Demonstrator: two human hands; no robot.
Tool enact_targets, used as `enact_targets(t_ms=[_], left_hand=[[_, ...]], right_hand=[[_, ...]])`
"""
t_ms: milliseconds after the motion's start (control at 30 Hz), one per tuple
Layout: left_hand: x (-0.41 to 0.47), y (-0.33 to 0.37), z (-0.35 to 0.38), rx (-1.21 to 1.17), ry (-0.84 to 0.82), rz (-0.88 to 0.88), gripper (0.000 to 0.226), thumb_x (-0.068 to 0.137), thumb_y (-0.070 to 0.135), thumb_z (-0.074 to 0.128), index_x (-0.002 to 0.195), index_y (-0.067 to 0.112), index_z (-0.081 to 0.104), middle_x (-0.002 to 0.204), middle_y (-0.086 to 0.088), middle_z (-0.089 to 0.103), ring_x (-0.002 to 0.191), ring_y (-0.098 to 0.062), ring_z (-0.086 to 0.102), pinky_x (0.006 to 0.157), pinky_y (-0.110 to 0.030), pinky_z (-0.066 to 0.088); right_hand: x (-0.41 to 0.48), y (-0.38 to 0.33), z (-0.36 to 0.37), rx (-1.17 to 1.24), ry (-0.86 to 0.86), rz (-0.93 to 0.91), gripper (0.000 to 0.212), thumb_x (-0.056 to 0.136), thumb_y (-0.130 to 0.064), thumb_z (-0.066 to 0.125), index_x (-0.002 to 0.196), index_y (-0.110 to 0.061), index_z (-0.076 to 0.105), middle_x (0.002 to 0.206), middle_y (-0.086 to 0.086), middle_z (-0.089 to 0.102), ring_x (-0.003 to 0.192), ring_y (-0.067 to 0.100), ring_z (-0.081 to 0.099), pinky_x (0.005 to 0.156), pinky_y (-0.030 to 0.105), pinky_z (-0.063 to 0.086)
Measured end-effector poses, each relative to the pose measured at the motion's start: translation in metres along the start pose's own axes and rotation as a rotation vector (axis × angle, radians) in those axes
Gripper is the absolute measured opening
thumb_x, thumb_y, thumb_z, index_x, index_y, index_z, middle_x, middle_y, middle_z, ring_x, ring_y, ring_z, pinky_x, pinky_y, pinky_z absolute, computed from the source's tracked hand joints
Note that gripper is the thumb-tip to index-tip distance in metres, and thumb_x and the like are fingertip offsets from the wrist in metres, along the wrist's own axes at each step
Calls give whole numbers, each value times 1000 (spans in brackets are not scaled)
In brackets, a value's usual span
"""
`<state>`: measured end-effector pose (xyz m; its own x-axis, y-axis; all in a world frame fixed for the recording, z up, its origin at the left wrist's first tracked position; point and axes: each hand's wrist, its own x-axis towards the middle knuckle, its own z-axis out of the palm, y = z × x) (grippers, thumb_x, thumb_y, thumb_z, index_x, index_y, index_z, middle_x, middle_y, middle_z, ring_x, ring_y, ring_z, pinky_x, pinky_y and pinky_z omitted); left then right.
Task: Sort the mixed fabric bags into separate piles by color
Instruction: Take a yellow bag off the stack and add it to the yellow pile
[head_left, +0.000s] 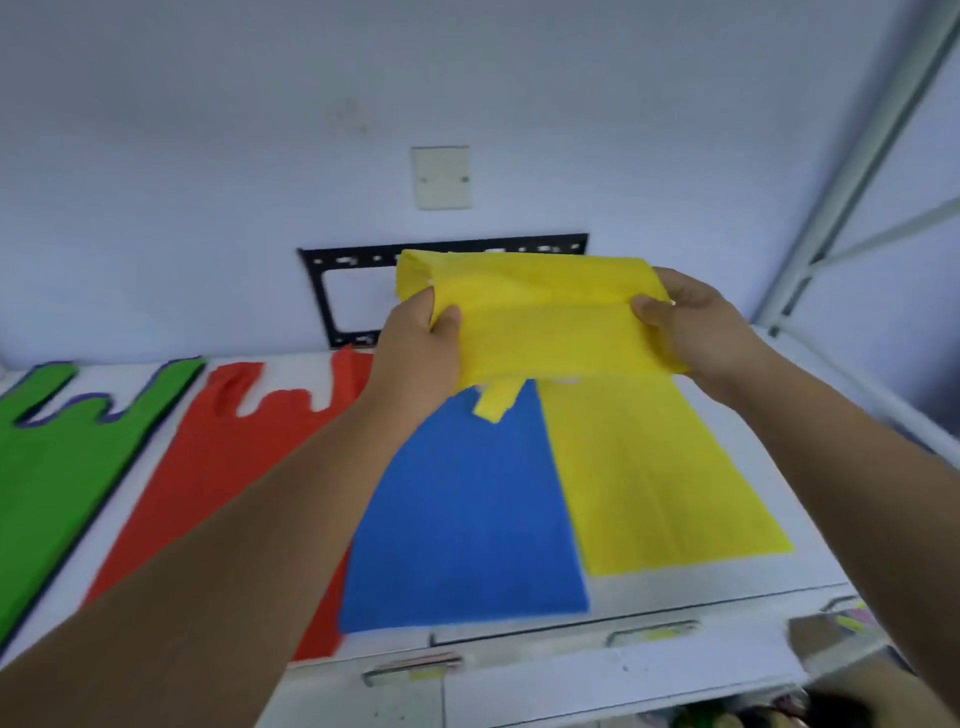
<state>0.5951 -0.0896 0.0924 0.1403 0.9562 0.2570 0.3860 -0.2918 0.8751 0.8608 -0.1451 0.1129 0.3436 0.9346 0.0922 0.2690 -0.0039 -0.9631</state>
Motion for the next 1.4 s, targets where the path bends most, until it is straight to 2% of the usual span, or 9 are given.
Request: enact_targets(t_ms=[100,233,333,533,767,933,1033,1200,1400], left_hand=[[3,33,45,-41,-35,76,29,105,26,44,130,20,58,105,-4,64,81,-13,61,54,-23,55],[11,60,90,-73,-103,41,19,104,22,47,119,21,60,107,-15,66,72,-19,59,51,-33,54],[16,61,119,-99,-155,-107,23,103,22,49,115,5,61,100,-24,63,56,-21,56,35,-21,43],[50,70,159,-299,-142,-408,28,102,17,54,127,8,60,100,-15,61,37,-7,59,39,-21,48],[114,118,160,-377,-131,-309,12,101,15,56,112,18,61,125,-18,62,99,-35,69,48,-29,58],[120,127,145,-284,-71,-129,15,98,19,61,92,32,63,112,-7,68,99,-28,68,77,-48,62],[96,113,146,-168,-59,-91,11,96,24,62,92,34,63,108,0,70,104,-25,67,94,-45,55],[26,56,163,-106,-135,-180,15,101,27,56,114,35,55,102,9,65,88,-9,62,67,-26,49],[-53,-15,178,-52,-277,-494,14,99,26,59,112,26,63,99,8,68,87,-13,68,65,-28,55]], right_hand=[[-4,15,-54,47,51,-16,31,100,-20,56,124,-37,65,122,-7,71,107,16,69,90,38,56],[-4,36,-104,85,77,91,27,100,-23,56,124,-26,66,104,-4,73,89,20,70,64,33,58],[6,47,-129,127,76,202,24,98,-24,59,121,-23,66,102,-2,71,88,20,69,64,33,58],[50,58,-140,200,-9,384,29,102,-19,49,128,-10,58,101,12,75,74,20,76,56,26,57],[105,22,-155,186,15,200,28,100,-18,52,127,-18,58,114,13,69,87,29,72,65,32,55],[104,-1,-165,232,41,81,13,99,-20,55,104,-27,64,97,-1,68,83,18,65,69,33,57],[88,13,-167,193,36,93,19,99,-22,56,115,-26,65,100,-3,69,85,16,66,70,33,56],[46,77,-156,183,22,222,24,99,-18,57,120,-16,67,98,3,74,73,14,70,56,27,57],[-12,163,-141,82,-45,512,20,94,-18,65,106,-3,72,94,13,78,71,22,71,64,31,57]])
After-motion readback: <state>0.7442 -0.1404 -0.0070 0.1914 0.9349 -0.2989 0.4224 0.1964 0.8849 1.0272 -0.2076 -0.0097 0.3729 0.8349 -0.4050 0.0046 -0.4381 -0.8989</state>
